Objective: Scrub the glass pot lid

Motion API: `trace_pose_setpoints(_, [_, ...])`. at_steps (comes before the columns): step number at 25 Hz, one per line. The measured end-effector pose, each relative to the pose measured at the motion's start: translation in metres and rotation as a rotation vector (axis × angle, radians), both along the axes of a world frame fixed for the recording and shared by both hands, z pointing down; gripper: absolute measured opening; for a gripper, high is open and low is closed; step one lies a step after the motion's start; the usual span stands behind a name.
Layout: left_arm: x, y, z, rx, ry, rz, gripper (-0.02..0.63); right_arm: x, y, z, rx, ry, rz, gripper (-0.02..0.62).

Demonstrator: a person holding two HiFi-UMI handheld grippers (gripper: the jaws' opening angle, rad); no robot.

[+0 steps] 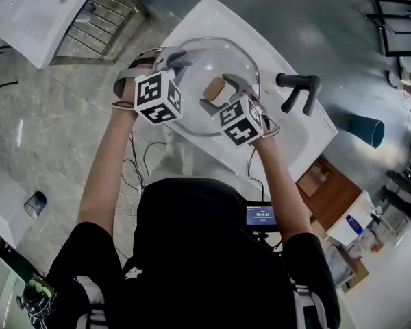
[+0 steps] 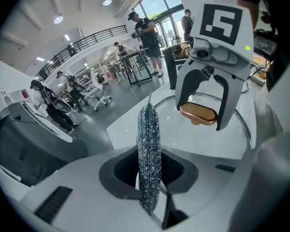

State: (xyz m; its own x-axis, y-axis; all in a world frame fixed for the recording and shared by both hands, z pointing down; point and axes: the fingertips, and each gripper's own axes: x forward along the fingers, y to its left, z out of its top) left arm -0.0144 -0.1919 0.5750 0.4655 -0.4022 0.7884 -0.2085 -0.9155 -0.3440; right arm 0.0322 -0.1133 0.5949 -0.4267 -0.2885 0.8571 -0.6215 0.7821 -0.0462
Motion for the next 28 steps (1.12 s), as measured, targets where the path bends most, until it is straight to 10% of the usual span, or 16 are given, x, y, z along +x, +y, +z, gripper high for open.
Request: trace_pose_setpoints(28, [0.006,0.009,0.031,0.058,-0.242,0.181,0.071,0.000,-0.001,0.000,0.006,-0.019,0.004,0.364])
